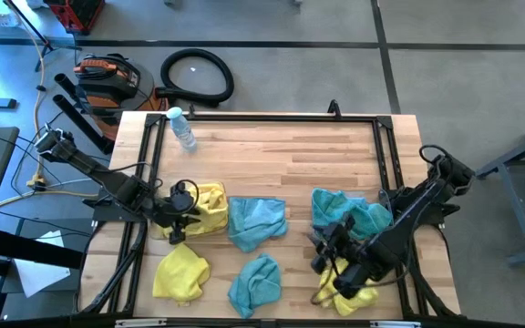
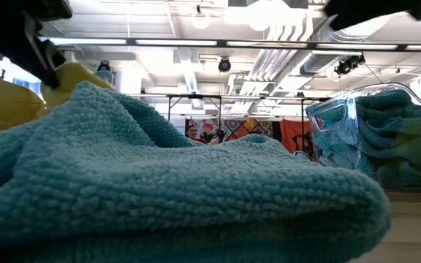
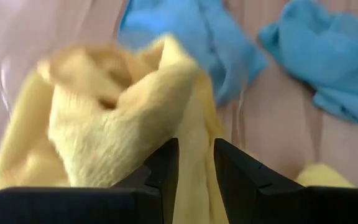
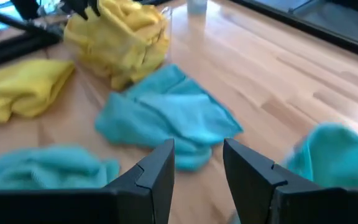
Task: Sort microfiber towel by color & place in baskets
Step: Put the top blue microfiber cloth into the right transparent bin
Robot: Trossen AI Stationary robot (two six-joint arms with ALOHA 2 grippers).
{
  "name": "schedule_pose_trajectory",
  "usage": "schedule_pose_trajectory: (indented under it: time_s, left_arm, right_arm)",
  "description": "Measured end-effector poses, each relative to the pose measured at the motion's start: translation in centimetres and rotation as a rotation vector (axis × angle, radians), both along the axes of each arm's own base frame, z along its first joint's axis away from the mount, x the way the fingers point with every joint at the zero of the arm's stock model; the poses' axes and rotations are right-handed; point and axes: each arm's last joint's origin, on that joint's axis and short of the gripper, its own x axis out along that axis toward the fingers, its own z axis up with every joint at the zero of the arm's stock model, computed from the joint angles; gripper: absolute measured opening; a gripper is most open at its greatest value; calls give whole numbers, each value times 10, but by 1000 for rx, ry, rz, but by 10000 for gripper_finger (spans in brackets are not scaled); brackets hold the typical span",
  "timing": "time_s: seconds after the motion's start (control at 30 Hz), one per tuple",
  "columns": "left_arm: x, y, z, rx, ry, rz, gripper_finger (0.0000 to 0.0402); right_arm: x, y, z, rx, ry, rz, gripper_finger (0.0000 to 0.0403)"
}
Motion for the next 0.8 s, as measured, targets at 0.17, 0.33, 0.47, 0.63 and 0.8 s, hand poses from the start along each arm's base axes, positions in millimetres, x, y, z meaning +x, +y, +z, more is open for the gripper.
schedule_pose_trajectory:
  time_s: [0.17,0.33,0.47,0.63,0.8]
  left_arm:
    - [6,-2,8,68,-111,-71,92]
    - [9,-2,12,101,-166,-52,92]
    - [13,-5,14,112,-216,-24,92]
    - [15,-11,16,156,-257,-47,92]
    - [15,-11,17,187,-269,-51,92]
  right_arm:
    - [39,-18,1,-27,24,68,135]
    - [84,-39,0,-17,56,302,146]
    - [107,-60,-5,-4,66,420,164]
    - [123,-85,-20,9,130,446,192]
    - [138,-104,-37,37,155,486,212]
